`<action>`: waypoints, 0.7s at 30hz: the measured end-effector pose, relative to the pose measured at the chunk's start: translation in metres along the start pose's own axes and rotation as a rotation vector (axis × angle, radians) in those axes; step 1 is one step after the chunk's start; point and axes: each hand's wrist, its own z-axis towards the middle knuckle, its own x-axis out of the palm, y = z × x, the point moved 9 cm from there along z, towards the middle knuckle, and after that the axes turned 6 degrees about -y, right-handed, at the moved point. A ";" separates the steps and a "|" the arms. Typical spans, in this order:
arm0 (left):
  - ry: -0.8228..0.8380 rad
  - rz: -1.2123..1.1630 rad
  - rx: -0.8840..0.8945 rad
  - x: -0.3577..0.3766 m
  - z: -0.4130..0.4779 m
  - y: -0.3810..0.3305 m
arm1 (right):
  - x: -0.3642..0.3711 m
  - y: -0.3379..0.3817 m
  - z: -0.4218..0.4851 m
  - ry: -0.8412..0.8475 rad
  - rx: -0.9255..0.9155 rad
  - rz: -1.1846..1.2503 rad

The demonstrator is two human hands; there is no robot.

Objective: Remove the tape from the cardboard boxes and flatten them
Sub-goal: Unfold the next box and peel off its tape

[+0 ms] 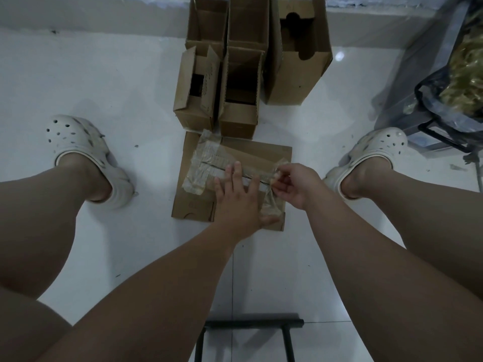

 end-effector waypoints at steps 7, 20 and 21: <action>-0.108 -0.158 -0.115 -0.013 0.003 -0.005 | -0.003 -0.004 0.001 0.030 -0.081 0.097; -0.020 -0.315 -0.259 -0.018 0.009 -0.008 | -0.035 0.017 -0.012 -0.337 -0.604 -0.517; -0.008 -0.296 -0.257 -0.017 0.009 -0.008 | -0.034 0.006 -0.007 -0.270 -0.537 -0.463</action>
